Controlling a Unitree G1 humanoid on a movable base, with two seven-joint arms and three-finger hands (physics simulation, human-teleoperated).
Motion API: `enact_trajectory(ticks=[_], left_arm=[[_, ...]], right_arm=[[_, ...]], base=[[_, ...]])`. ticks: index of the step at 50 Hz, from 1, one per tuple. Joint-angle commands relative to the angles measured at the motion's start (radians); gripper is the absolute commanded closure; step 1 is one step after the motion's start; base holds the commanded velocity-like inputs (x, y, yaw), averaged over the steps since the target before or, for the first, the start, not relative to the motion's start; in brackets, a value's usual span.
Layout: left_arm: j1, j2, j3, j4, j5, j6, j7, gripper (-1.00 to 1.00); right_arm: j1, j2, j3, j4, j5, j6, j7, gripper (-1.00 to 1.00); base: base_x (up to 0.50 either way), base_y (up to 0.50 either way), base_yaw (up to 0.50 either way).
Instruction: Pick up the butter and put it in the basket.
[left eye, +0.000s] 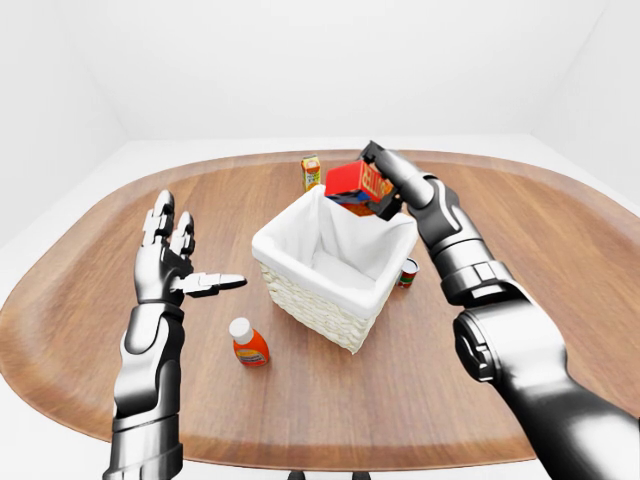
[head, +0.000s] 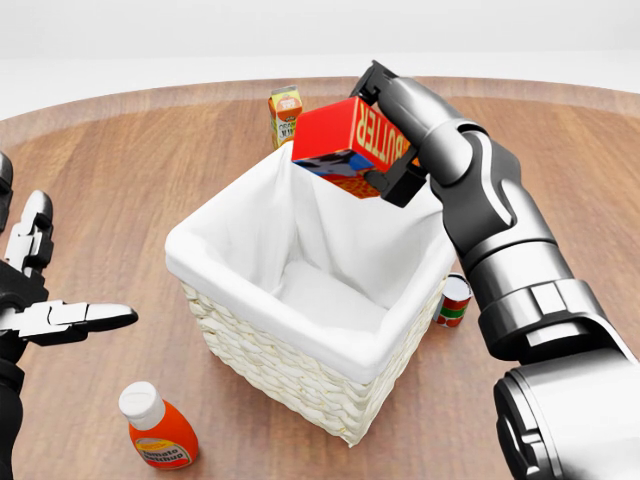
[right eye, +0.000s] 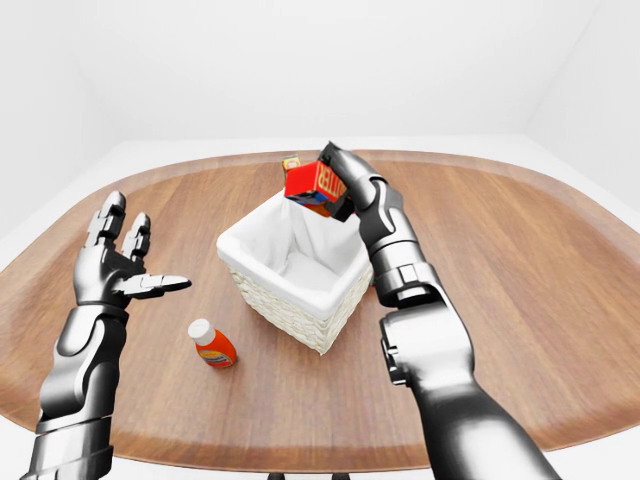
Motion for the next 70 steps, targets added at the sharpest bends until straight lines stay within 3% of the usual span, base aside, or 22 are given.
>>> enact_trajectory(ticks=[1,42,70], left_arm=[[-0.001,0.004,0.002,0.017,-0.006,0.0,-0.002,-1.0],[-0.01,0.02,0.018,0.033,-0.04,0.0,-0.002,-1.0],[-0.012,0.027,0.022,0.08,-0.05,0.0,-0.009,-1.0]], right_arm=[[-0.045,0.015,-0.034,0.071,0.102,0.0,-0.071,1.0],[-0.077,0.074,-0.07,0.281,0.337,0.0,-0.253,1.0],[-0.053,0.125,-0.08,0.324,0.375,0.0,-0.336,1.0]], base=[[0.0,0.0,0.0],[0.0,0.0,0.0],[0.0,0.0,0.0]])
